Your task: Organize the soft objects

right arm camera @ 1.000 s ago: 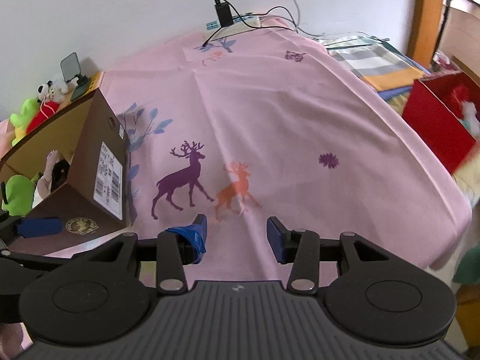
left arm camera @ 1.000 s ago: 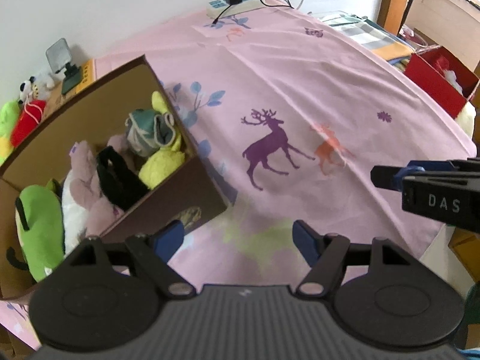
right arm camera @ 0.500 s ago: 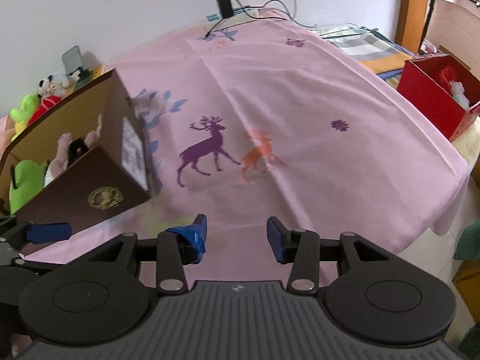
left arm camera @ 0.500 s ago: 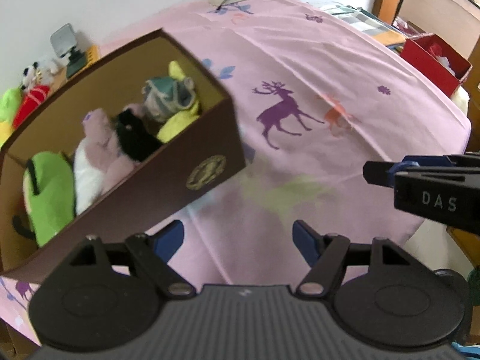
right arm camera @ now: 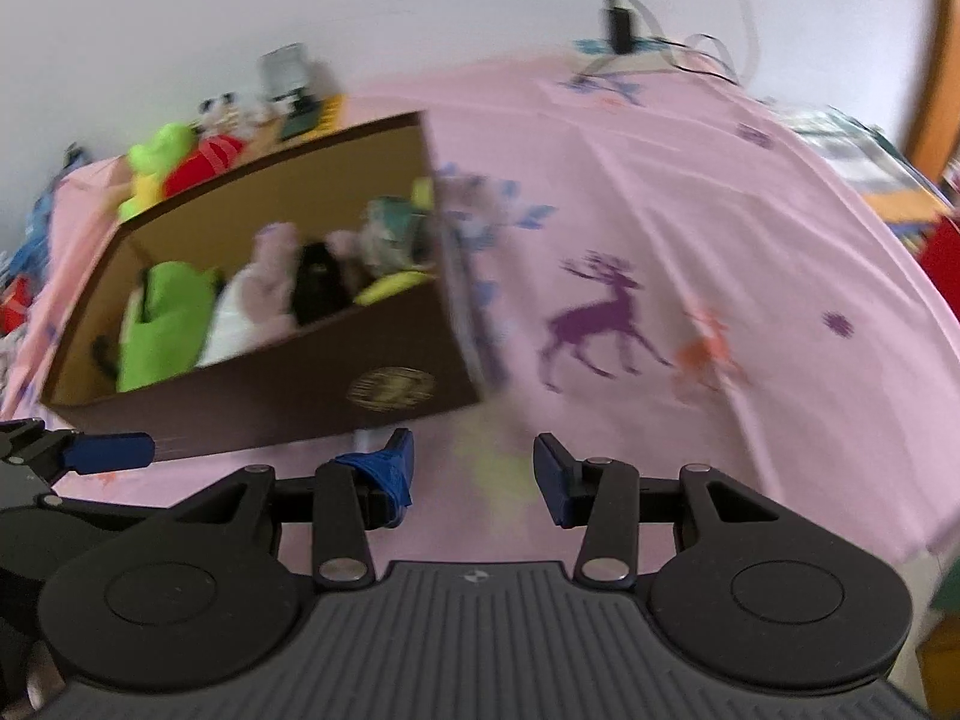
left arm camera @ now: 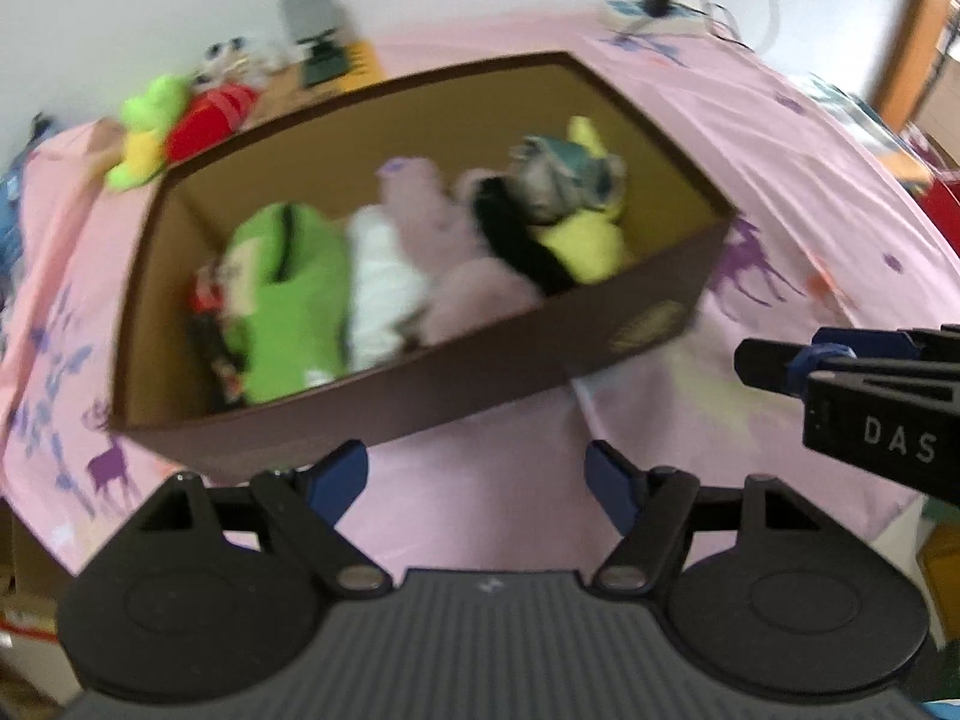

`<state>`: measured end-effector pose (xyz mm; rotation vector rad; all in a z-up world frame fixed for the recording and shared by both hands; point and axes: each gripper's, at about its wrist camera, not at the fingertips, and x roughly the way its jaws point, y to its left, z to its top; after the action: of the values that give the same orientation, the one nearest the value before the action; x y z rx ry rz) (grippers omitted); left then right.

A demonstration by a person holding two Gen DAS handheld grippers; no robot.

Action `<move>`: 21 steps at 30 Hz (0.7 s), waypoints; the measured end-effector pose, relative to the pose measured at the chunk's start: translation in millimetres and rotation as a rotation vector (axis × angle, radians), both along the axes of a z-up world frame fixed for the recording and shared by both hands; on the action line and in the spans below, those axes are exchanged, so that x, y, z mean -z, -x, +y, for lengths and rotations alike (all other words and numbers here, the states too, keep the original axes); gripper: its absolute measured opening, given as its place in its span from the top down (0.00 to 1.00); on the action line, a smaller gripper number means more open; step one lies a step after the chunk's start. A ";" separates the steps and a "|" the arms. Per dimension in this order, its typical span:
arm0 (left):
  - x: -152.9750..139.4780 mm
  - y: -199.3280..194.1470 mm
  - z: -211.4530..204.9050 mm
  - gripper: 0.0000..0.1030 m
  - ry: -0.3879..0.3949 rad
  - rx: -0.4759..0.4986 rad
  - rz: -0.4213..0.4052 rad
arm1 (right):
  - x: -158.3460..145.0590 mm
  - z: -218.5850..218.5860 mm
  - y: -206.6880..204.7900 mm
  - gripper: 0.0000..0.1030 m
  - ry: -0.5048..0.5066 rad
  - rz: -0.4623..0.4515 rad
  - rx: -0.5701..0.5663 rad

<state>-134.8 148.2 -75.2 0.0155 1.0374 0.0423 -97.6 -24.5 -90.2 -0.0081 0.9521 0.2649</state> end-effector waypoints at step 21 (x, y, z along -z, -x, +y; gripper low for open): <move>-62.3 -32.1 61.1 0.29 -0.074 -0.229 -0.161 | -50.4 63.6 -36.4 0.73 -0.083 -0.141 -0.170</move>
<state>-102.6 209.3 -12.9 -0.0386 0.8725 0.2857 -61.2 39.1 -39.8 -0.0313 0.7999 0.4551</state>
